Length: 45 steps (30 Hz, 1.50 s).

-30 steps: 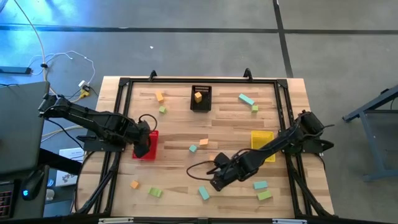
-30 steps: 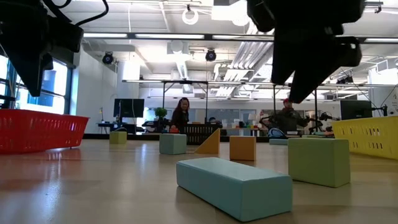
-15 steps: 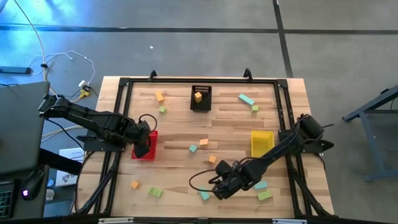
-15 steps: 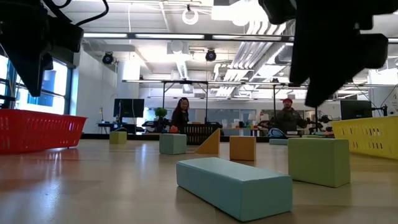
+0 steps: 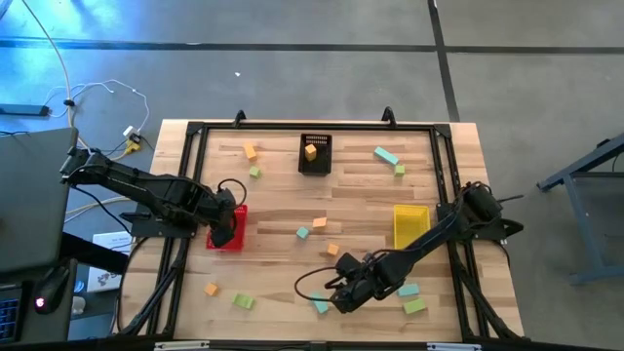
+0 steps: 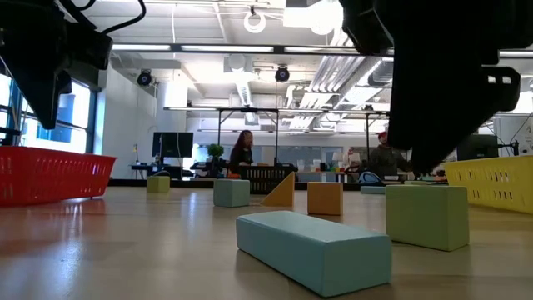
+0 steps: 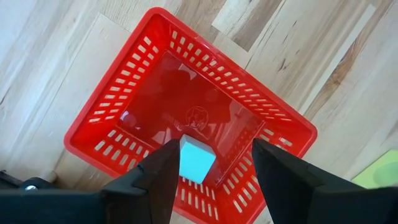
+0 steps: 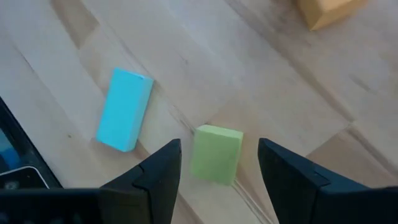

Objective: Sort & place blocks by color
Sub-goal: Put the green block into the yellow bin

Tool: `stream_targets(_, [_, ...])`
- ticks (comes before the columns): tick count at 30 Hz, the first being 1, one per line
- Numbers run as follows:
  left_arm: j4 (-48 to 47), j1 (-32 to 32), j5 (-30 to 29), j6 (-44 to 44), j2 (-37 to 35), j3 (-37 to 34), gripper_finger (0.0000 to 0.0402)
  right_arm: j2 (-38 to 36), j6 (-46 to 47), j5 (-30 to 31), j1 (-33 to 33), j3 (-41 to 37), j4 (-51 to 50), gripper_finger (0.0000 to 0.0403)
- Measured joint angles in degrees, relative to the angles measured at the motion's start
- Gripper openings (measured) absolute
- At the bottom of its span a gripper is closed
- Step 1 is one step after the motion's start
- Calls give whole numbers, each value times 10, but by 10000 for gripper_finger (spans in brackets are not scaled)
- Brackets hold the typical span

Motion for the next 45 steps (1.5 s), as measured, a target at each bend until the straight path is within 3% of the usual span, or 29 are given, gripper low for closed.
stream_targets(14, [3, 0, -3, 0, 0, 0, 187, 51, 1, -35, 0, 0, 21, 197])
stream_targets(17, [3, 0, -3, 0, 0, 0, 186, 52, 5, -34, 0, 0, 18, 173])
stream_targets(22, [3, 0, -16, 2, 0, 0, 186, 51, 15, -24, 0, 1, 19, 100])
stream_targets(28, [3, 0, -20, 2, 0, 0, 186, 48, 18, -21, 1, 1, 14, 100])
stream_targets(36, [4, 0, -20, 2, 0, 0, 188, 3, 41, 51, 4, 0, -36, 100])
stream_targets(45, [6, 0, -43, 2, 0, 0, 188, -72, 94, 157, 4, 0, -183, 102])
